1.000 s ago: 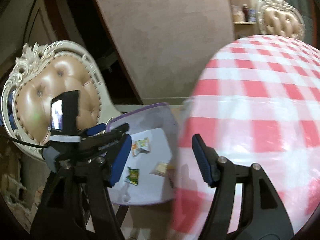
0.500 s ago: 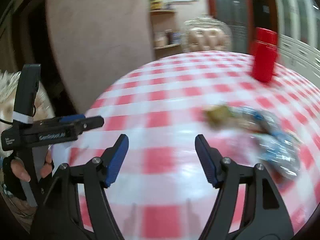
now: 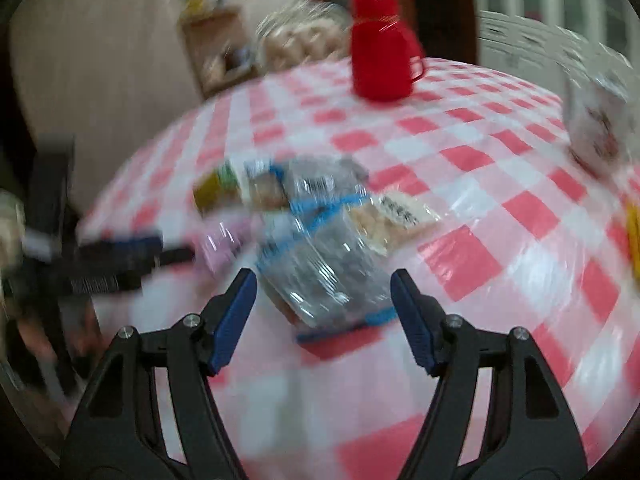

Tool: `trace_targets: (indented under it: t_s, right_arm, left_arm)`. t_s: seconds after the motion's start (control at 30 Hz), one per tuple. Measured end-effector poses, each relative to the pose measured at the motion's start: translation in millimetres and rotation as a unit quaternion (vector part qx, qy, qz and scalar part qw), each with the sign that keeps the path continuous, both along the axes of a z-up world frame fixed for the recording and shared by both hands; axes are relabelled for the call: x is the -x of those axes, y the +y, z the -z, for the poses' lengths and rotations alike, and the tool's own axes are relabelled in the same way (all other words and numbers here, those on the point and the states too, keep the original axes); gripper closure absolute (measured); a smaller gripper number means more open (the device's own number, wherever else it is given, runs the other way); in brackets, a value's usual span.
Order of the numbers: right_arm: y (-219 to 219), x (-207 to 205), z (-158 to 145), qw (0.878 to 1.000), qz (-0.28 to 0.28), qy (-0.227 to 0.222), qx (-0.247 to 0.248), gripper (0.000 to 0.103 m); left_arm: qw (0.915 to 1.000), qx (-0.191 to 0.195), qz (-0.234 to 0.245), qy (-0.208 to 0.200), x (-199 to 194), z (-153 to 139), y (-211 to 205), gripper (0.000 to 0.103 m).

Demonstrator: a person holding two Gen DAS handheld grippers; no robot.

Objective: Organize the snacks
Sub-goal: 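Move both grippers back over the snacks on the table, then grasp the second pink cake with the left gripper while the right gripper grasps the clear nut bag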

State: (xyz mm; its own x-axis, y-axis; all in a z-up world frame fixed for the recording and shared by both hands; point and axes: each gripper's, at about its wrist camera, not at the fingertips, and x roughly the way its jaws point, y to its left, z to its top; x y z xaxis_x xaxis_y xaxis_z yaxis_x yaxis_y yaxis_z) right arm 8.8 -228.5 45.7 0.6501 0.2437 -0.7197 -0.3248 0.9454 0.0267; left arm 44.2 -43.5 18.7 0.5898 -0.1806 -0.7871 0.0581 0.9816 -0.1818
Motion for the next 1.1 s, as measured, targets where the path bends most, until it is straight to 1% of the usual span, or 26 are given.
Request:
trace_targets:
  t_s: [0.07,0.1,0.17,0.2,0.27,0.3,0.37,0.47,0.6,0.7,0.83,0.9,0.97,1.0,1.03,1.07,1.1]
  right_arm:
    - [-2.7,-4.0,5.9,1.0,-0.018,0.007,0.021,0.031]
    - [-4.4,-7.2,7.6,0.999,-0.025,0.011,0.023,0.03]
    - [-8.4,-11.3,11.4,0.999,-0.039,0.017,0.026,0.029]
    - [-8.4,-14.4,14.5,0.998,-0.047,0.021,0.025,0.027]
    - [-9.3,-20.2,17.6,0.997,-0.069,0.033,0.018,0.026]
    - [-10.5,-22.0,19.5,0.996,-0.074,0.037,0.016,0.025]
    - [-12.5,-23.4,24.7,0.995,-0.083,0.046,0.016,0.022]
    - [-12.0,-31.2,28.7,0.993,-0.096,0.065,0.006,0.022]
    - [-3.4,-36.3,32.1,0.991,-0.113,0.069,0.015,0.021]
    - [3.1,-32.0,33.9,0.99,-0.125,0.064,0.03,0.021]
    - [5.6,-27.5,32.8,0.991,-0.117,0.048,0.041,0.021]
    - [3.9,-26.0,31.9,0.992,-0.108,0.042,0.043,0.025]
    - [2.9,-25.8,31.1,0.993,-0.103,0.042,0.042,0.03]
    - [3.1,-24.8,31.0,0.993,-0.099,0.04,0.046,0.032]
    - [4.0,-24.5,31.2,0.993,-0.095,0.039,0.05,0.032]
    - [4.6,-23.7,31.2,0.994,-0.092,0.039,0.052,0.034]
    - [4.8,-22.1,31.1,0.994,-0.087,0.038,0.053,0.035]
  left_arm:
    - [0.9998,-0.016,0.006,-0.003,-0.4,1.6,-6.6,0.025]
    - [0.9997,-0.021,0.011,-0.001,-2.0,3.0,-10.5,0.025]
    - [0.9995,-0.017,0.024,0.012,-7.6,7.5,-18.0,0.025]
    - [0.9994,-0.019,0.027,0.015,-10.9,8.9,-20.4,0.025]
    - [0.9987,-0.038,0.032,0.01,-12.3,10.0,-26.4,0.025]
    - [0.9985,-0.041,0.036,0.008,-12.7,9.8,-27.6,0.025]
    - [0.9983,-0.039,0.043,0.012,-15.6,10.8,-27.6,0.024]
    - [0.9982,-0.036,0.046,0.011,-22.1,10.4,-26.4,0.024]
    - [0.9972,-0.055,0.052,0.006,-28.7,12.5,-28.1,0.024]
    - [0.9957,-0.071,0.059,-0.002,-30.8,14.2,-31.2,0.024]
    - [0.9964,-0.059,0.06,-0.009,-30.8,13.9,-27.9,0.026]
    - [0.9962,-0.062,0.061,-0.011,-30.5,13.7,-27.1,0.031]
    - [0.9949,-0.076,0.064,-0.016,-29.2,13.9,-29.6,0.045]
    - [0.9943,-0.079,0.07,-0.019,-27.8,13.4,-31.5,0.05]
    - [0.9935,-0.08,0.078,-0.024,-25.7,12.8,-33.7,0.06]
    - [0.993,-0.081,0.083,-0.026,-24.1,12.4,-35.4,0.066]
    - [0.9924,-0.082,0.086,-0.028,-22.0,12.1,-37.0,0.069]
